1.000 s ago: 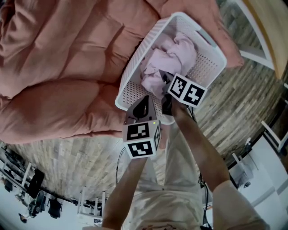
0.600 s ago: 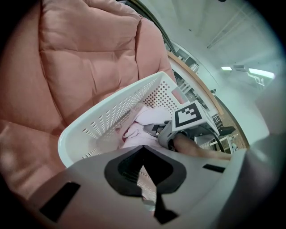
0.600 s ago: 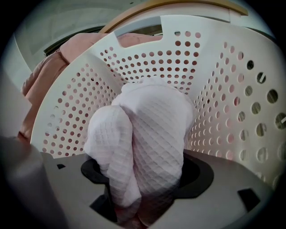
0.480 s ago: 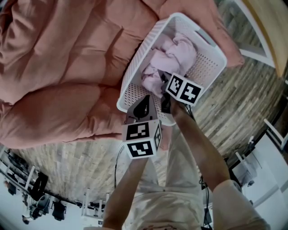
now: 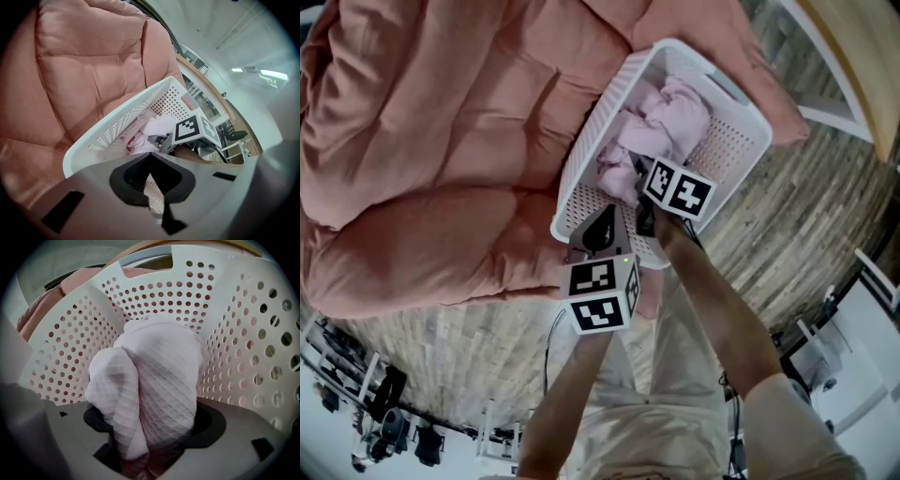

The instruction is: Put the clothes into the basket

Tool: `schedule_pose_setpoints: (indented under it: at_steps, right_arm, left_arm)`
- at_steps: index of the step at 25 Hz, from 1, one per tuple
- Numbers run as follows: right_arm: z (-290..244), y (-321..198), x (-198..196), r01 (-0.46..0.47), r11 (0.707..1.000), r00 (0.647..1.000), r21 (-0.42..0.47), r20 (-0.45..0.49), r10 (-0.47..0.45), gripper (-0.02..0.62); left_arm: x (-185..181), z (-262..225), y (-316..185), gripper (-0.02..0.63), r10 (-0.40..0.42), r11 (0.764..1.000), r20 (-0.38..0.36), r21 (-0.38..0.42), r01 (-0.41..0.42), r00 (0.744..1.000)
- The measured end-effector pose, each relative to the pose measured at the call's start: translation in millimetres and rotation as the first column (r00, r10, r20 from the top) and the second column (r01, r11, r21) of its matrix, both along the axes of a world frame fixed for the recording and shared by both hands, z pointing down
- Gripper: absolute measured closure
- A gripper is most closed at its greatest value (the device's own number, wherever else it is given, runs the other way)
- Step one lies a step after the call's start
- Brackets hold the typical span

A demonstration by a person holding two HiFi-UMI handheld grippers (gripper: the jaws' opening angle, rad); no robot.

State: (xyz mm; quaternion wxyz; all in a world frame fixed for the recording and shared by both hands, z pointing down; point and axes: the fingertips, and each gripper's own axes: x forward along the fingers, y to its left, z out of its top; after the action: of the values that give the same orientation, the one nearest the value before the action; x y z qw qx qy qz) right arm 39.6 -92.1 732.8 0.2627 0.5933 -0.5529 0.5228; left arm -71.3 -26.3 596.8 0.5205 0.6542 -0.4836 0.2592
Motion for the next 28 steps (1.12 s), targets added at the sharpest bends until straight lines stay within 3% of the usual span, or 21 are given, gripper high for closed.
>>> schedule_pose_setpoints:
  at_steps: [17,28]
  right_arm:
    - [32,-6,-2,0.01,0.999,0.999,-0.049,-0.048,-0.013,0.172]
    - [15,-6,-4,0.005,1.0,1.0,-0.019,-0.009,-0.005,0.155]
  left_arm:
    - [2,7,2,0.606,0.009,1.0,0.018,-0.006,-0.008,1.0]
    - [-2,1,10,0.606,-0.014,1.0,0.041,-0.002,0.014,0.999]
